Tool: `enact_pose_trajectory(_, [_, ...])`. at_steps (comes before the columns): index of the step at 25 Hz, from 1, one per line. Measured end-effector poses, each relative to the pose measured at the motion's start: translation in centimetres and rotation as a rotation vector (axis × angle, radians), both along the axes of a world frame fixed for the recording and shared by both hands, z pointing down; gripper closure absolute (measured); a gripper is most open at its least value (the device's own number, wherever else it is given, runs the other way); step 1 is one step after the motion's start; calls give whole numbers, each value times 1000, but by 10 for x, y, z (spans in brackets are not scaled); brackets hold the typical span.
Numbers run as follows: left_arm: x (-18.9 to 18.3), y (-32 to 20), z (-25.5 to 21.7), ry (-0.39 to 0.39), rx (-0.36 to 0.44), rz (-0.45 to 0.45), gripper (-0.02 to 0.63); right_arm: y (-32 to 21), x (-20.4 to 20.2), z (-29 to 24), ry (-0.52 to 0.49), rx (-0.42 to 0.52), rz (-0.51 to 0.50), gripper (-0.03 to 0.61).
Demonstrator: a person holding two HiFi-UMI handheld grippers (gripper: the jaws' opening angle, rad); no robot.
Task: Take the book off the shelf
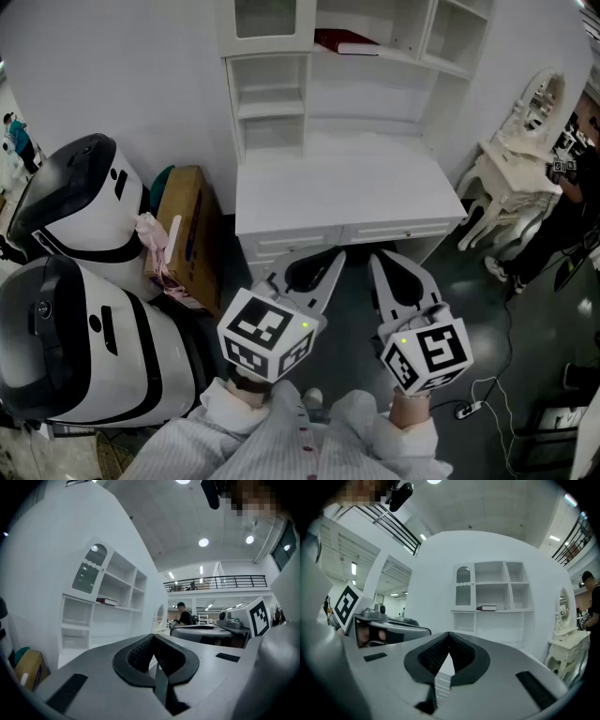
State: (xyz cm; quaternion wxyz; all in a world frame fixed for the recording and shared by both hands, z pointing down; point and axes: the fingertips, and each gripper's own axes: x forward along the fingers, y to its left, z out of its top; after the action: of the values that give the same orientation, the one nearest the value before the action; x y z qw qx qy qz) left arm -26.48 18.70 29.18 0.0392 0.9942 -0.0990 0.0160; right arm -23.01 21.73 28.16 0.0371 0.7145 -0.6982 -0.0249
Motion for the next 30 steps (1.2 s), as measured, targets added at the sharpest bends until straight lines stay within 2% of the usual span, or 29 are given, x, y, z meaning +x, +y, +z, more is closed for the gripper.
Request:
enact_pose_trajectory(12, [23,12,5,-17,4,1,604,13,16,1,-9,12,-18,565])
enact_pose_trajectory(21, [35,24,9,-28,7,-59,604,30,40,-4,0,27,-53,565])
enact_pose_trajectory(30, [53,3,15,-42,5,-84,604,13,67,3,-29,25,-64,565])
